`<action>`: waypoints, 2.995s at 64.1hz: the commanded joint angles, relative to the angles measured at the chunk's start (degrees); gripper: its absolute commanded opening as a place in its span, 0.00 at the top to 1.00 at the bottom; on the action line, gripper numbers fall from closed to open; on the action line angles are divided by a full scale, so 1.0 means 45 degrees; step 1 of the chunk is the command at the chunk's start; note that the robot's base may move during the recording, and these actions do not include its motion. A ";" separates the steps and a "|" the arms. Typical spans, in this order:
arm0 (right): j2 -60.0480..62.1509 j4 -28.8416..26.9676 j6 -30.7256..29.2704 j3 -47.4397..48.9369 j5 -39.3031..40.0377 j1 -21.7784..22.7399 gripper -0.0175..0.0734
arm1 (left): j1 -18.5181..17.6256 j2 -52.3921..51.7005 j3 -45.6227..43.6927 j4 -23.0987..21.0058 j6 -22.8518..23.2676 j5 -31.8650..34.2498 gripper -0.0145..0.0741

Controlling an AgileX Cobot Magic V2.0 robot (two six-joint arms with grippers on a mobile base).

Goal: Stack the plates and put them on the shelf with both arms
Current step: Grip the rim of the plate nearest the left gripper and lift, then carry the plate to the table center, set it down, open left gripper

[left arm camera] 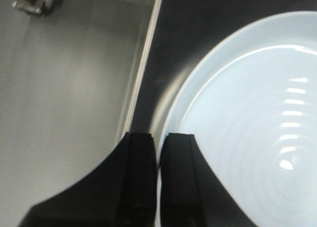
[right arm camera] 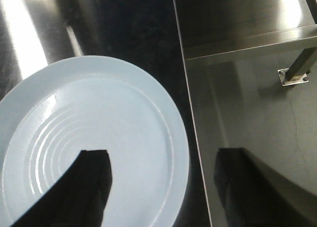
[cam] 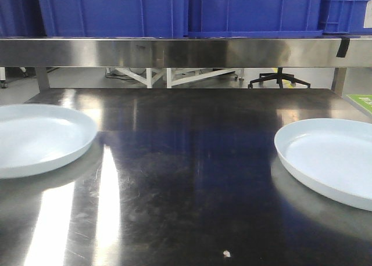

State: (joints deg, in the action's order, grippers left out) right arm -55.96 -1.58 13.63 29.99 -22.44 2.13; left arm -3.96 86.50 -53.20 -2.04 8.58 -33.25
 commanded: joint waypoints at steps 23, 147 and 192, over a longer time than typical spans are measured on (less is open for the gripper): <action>0.0125 0.0033 -0.0111 0.0477 0.0753 0.0079 0.21 | -0.3350 -0.1191 -0.2202 -0.1363 0.0022 0.0652 0.73; 0.0125 0.0033 -0.0111 0.0477 0.0503 0.0079 0.21 | -0.0342 -0.4731 0.0536 0.0076 -0.0613 0.2996 0.74; 0.0125 0.0033 -0.0111 0.0477 0.0488 0.0079 0.22 | -0.0368 -0.8606 0.6236 0.1484 -0.0613 0.4380 0.74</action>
State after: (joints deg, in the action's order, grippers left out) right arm -55.96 -1.58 13.63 29.99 -23.42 2.13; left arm -5.71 48.29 -23.73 4.43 5.68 -17.86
